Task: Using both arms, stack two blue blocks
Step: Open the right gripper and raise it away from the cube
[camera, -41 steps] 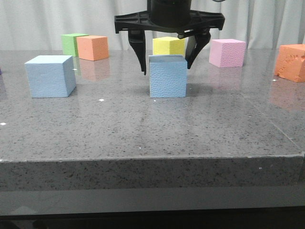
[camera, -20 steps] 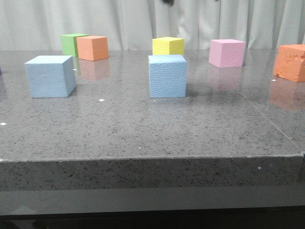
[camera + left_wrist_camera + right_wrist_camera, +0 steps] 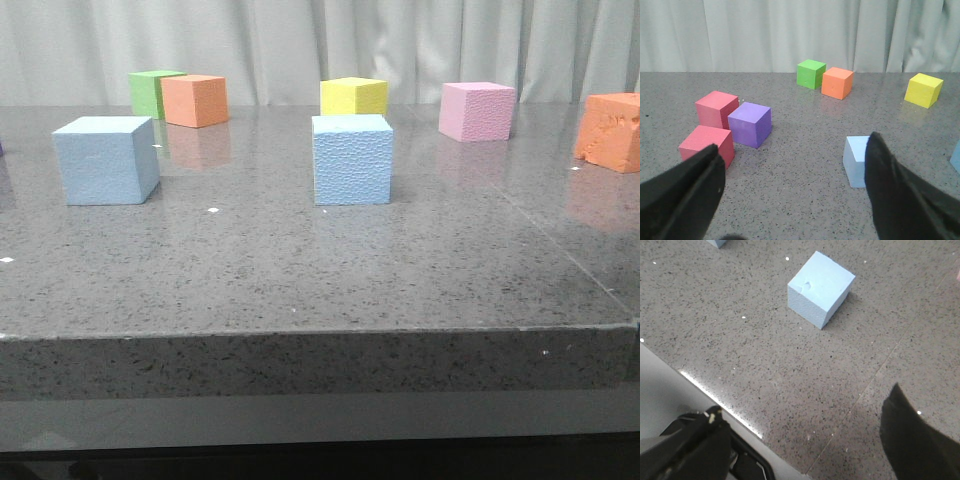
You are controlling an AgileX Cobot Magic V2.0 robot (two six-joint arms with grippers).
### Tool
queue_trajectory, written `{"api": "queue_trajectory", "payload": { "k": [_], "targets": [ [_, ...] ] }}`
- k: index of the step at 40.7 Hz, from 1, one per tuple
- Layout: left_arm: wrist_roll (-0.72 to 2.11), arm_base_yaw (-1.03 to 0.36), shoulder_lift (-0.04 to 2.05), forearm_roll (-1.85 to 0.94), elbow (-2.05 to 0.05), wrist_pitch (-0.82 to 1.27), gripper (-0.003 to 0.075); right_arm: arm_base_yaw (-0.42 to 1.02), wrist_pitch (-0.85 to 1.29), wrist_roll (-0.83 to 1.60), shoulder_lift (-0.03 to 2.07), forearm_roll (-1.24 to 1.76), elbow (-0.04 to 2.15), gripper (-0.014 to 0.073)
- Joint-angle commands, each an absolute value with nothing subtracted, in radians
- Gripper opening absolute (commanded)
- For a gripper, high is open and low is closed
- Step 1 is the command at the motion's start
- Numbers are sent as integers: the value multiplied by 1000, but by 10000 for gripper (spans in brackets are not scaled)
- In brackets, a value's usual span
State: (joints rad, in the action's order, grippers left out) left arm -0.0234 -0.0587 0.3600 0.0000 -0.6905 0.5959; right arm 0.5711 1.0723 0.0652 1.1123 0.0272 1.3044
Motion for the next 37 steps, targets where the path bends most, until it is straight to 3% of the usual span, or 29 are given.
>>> {"api": "queue_trajectory", "payload": {
  "k": [1, 16, 37],
  "targets": [
    [-30, -63, 376, 0, -715, 515, 566, 567, 951, 76, 995, 25, 1241, 615],
    [-30, -63, 376, 0, -715, 515, 566, 567, 873, 76, 747, 23, 1020, 615],
    [-30, -63, 389, -28, -707, 498, 566, 567, 924, 76, 726, 24, 1013, 615]
  ]
}}
